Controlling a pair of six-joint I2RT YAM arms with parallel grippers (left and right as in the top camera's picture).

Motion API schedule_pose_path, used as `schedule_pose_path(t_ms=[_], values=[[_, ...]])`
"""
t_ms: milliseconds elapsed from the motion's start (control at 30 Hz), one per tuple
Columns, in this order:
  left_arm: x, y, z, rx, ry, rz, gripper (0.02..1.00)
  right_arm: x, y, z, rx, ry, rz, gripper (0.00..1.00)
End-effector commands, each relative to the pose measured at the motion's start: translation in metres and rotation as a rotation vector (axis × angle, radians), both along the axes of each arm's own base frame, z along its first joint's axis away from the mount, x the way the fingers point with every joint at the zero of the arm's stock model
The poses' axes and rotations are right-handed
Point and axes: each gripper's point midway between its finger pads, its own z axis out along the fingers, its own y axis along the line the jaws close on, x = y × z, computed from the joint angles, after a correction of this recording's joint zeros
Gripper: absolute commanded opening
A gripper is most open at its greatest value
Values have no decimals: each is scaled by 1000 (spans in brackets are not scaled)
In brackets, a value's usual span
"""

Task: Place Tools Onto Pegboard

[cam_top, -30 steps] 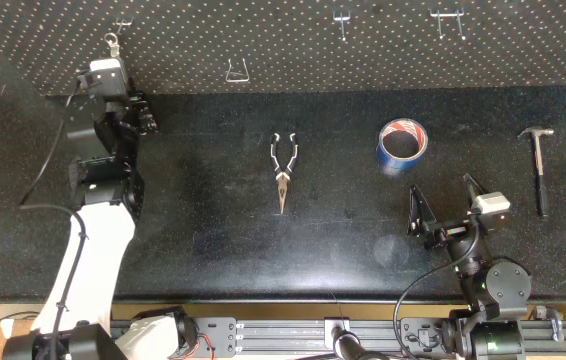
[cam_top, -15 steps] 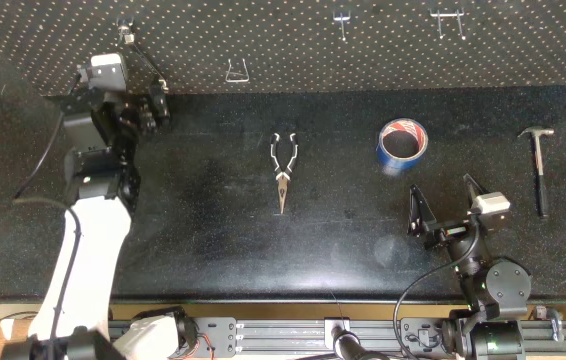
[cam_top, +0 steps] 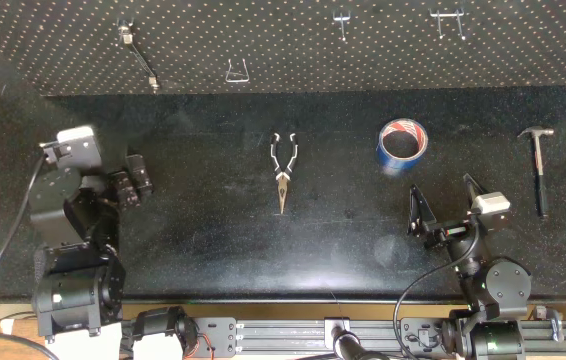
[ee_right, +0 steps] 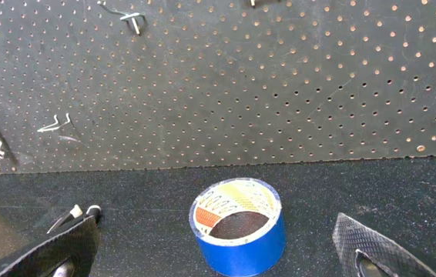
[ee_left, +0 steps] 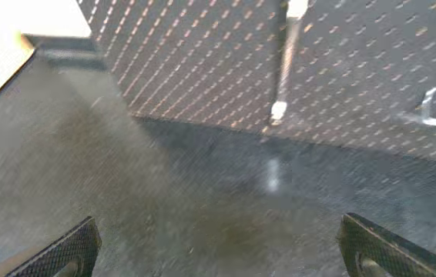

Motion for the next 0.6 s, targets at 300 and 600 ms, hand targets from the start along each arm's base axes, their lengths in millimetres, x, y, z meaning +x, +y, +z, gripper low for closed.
schedule_pose_path(t_ms=[300,600], values=[[-16,-179,-118,-423,523,-248,996,-1,2,0,11,0,8,996],[59,-243,-149,-334,746,-282,996,-1,2,0,11,0,7,996]])
